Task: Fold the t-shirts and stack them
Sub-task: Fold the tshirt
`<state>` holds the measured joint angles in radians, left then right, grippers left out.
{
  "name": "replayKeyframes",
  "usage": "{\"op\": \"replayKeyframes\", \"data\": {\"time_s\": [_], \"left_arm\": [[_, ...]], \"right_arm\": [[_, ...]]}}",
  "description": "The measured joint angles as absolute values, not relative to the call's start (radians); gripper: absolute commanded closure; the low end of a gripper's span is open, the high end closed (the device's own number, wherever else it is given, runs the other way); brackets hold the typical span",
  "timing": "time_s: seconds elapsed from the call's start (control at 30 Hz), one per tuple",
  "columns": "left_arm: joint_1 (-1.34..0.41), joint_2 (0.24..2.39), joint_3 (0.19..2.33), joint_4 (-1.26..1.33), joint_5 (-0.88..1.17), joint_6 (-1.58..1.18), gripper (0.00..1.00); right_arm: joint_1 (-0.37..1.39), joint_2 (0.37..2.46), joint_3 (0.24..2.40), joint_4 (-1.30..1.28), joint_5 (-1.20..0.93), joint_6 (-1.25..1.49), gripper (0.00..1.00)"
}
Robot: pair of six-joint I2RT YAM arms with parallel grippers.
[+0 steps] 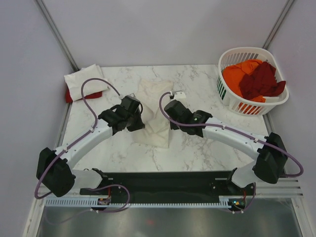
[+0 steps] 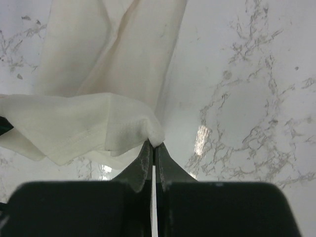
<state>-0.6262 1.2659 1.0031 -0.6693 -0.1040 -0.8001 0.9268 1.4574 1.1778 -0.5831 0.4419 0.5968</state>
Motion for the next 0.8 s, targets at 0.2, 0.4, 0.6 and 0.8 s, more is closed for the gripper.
{"op": "replayKeyframes", "data": {"time_s": [0.2,0.4,0.6,0.8], "left_arm": [[-0.526,1.403,1.102,-0.627,-0.036,-0.73,0.95],[-0.453,1.597,1.189,-0.58,0.039,-0.688,0.71],[-0.366,1.862,1.342,-0.548,0.108,-0.63,0.0],[-0.303,1.963,1.491,-0.543,0.14,-0.595,0.0]], "right_arm": [[0.833,1.585,1.296,-0.551,0.396,0.533,1.0],[0.759,1.755,1.411,-0.533,0.35,0.501,0.46],[0.676,1.944,1.549,-0.54,0.342,0.469,0.05],[0.633,1.924,1.609,-0.554,0.382,0.456,0.05]]}}
